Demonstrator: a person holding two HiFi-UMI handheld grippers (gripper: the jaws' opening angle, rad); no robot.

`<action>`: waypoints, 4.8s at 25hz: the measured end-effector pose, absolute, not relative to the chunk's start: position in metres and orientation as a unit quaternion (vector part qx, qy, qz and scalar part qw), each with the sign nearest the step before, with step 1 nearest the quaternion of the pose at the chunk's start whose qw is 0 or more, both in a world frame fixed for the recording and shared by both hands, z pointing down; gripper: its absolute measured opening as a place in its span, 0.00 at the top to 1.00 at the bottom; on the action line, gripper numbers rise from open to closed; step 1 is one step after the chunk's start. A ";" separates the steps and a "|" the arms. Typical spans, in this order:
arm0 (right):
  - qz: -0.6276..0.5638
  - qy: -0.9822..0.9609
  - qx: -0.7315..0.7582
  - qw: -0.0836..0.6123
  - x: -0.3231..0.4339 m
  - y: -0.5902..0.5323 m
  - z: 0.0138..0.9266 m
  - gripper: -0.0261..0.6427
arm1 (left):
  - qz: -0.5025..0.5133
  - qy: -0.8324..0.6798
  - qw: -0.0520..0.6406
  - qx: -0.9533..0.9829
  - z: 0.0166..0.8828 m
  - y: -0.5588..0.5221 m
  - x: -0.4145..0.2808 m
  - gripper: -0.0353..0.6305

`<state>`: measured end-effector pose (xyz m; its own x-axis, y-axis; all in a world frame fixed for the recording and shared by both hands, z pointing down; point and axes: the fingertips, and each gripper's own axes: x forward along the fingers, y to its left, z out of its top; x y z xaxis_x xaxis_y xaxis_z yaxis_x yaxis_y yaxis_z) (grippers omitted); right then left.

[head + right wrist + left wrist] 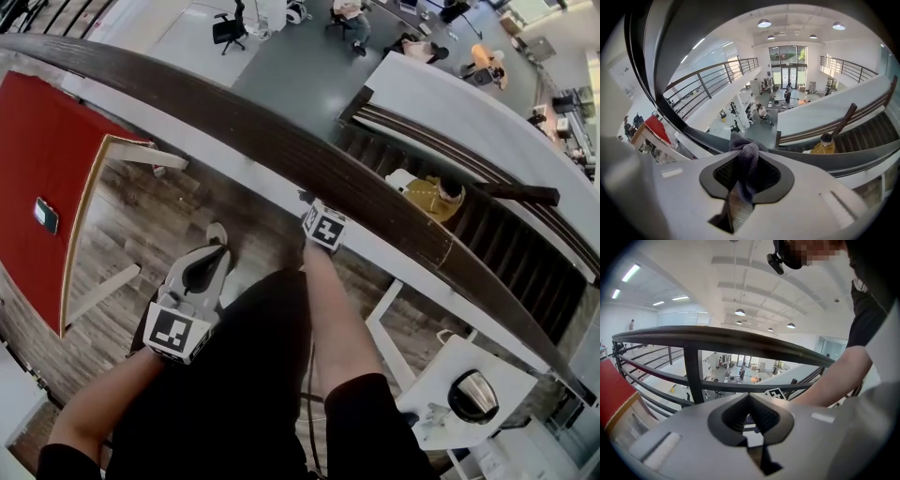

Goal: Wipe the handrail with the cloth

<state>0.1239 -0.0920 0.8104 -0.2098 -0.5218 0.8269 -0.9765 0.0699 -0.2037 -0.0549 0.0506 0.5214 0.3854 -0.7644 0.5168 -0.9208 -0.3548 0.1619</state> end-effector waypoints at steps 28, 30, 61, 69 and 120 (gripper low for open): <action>0.398 -0.656 0.573 0.290 0.226 -0.071 0.809 0.86 | 0.163 -0.501 0.228 0.819 0.519 0.061 0.021 0.95; 0.396 -0.654 0.575 0.290 0.237 -0.067 0.810 0.86 | 0.166 -0.491 0.230 0.823 0.521 0.066 0.030 0.95; 0.388 -0.658 0.570 0.302 0.319 -0.043 0.807 0.86 | 0.166 -0.422 0.249 0.856 0.525 0.076 0.107 0.95; 0.378 -0.650 0.581 0.311 0.347 -0.034 0.805 0.86 | 0.178 -0.415 0.258 0.854 0.535 0.081 0.115 0.95; -0.018 -0.728 0.686 0.001 0.188 0.057 0.313 0.87 | -0.061 -0.429 0.115 0.894 0.349 -0.006 0.020 0.95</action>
<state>0.1883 0.0573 0.3128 -0.0595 -0.9980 -0.0231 -0.9979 0.0589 0.0266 0.0198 -0.0061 0.3489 0.6246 -0.7808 -0.0108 -0.7525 -0.6055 0.2591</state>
